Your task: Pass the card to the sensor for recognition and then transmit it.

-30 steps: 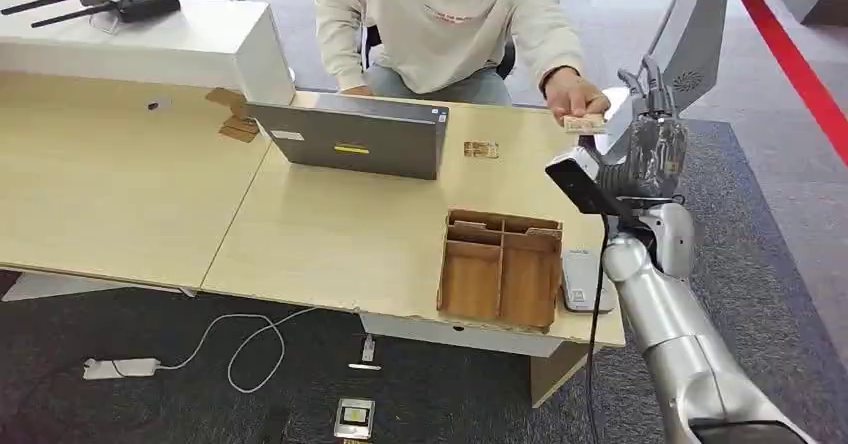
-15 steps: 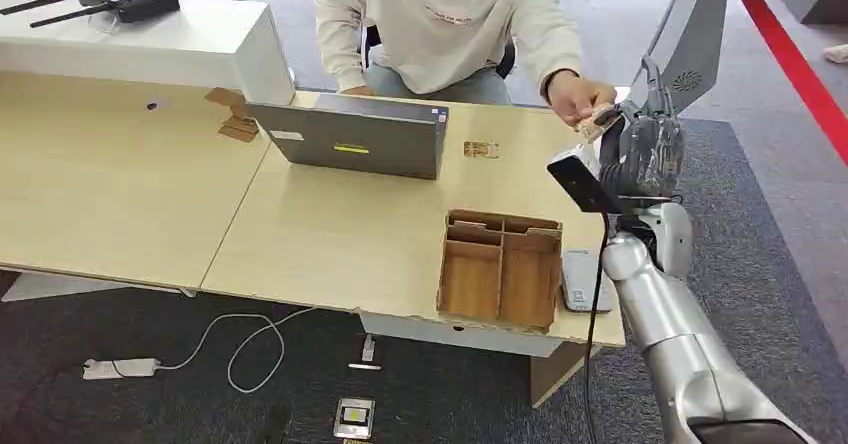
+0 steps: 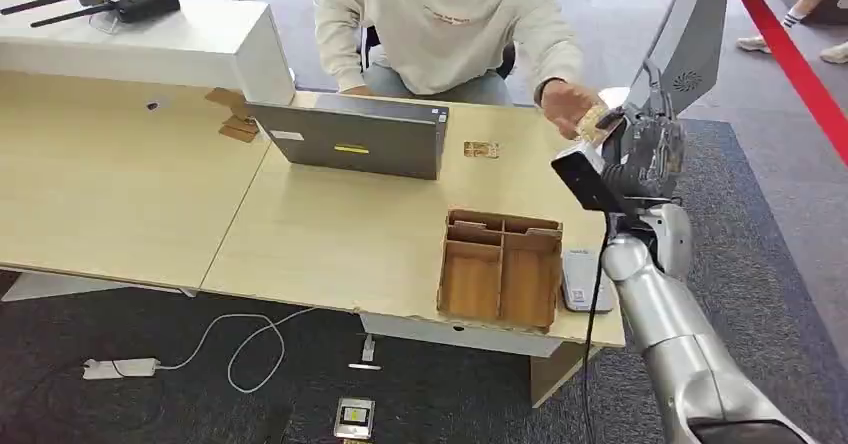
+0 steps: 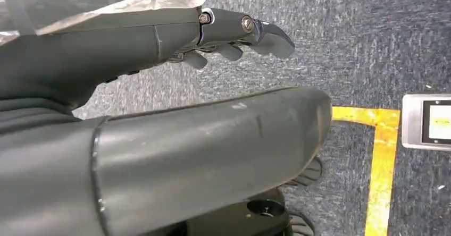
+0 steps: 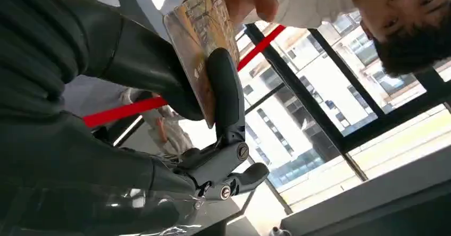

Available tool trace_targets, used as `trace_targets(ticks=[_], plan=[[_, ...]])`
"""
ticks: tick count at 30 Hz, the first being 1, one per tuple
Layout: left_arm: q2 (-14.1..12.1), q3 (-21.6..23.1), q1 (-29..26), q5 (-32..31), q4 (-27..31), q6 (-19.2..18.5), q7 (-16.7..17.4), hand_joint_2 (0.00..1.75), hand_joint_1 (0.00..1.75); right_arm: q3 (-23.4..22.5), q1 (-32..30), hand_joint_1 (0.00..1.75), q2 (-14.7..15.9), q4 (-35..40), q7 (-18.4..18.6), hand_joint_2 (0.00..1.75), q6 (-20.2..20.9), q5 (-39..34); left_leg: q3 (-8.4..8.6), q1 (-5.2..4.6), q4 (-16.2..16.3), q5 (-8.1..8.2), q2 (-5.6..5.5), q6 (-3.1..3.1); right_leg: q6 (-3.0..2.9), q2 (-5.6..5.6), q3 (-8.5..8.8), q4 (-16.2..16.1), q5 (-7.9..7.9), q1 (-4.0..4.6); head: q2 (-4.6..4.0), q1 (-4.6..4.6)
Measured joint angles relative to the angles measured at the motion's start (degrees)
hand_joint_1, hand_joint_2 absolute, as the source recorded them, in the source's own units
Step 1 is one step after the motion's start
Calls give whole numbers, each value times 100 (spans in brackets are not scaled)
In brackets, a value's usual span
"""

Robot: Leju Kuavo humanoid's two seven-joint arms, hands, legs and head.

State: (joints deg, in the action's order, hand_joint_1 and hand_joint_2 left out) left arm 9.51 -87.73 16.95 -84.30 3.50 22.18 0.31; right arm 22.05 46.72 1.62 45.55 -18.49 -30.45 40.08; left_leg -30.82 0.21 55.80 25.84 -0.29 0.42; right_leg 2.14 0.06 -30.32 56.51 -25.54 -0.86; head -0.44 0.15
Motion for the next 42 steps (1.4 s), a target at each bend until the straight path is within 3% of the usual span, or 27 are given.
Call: trace_targets(ticks=[13,20,24,42], plan=[[9,0,-38,282,0,31,109,0,0,-265,-1,175,457,2,-44,175,323,-651,0,0,1,0,0,0,0,0,-2,-3,0,-1,0,-2],[42,0,-43,332,0,63,299,0,0,-393,-54,175,778,13,-55,175,715,-749,-1,-2,1,1,0,1,0,0,-3,-3,0,-2,0,-2],[133,0,-26,389,0,361,393,0,0,-398,-117,175,922,37,-44,175,1100,-701,-1,-2,1,2,0,1,0,0,-3,-4,0,-1,0,-2],[472,0,54,614,0,715,496,0,0,-310,-381,175,1182,-2,142,175,1893,-376,-5,-1,1,2,0,2,0,0,-5,-4,0,-2,0,-4]])
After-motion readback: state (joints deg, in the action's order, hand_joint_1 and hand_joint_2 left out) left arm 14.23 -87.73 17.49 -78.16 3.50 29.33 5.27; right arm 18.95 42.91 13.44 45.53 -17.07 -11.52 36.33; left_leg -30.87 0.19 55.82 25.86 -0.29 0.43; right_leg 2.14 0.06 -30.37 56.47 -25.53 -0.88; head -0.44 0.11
